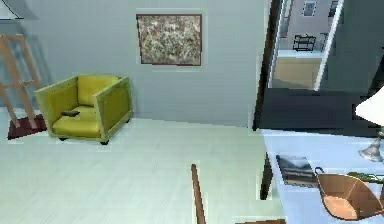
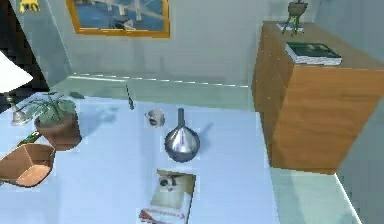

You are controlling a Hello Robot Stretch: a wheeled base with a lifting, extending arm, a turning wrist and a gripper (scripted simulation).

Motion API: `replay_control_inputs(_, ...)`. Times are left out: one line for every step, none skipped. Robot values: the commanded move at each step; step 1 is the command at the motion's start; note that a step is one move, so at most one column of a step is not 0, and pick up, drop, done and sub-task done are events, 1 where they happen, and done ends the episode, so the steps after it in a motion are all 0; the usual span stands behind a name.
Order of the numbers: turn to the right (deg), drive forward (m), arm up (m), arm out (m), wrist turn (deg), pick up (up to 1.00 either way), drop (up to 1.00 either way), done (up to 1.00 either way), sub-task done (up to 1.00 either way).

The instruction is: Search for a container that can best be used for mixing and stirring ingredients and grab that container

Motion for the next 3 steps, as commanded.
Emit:
replay_control_inputs(-42.0,0.0,0.0,0.0,0.0,0.0,0.0,0.0,0.0)
replay_control_inputs(0.0,0.0,0.5,0.0,0.0,0.0,0.0,0.0,0.0)
replay_control_inputs(0.0,0.0,0.34,0.0,0.0,0.0,0.0,0.0,0.0)
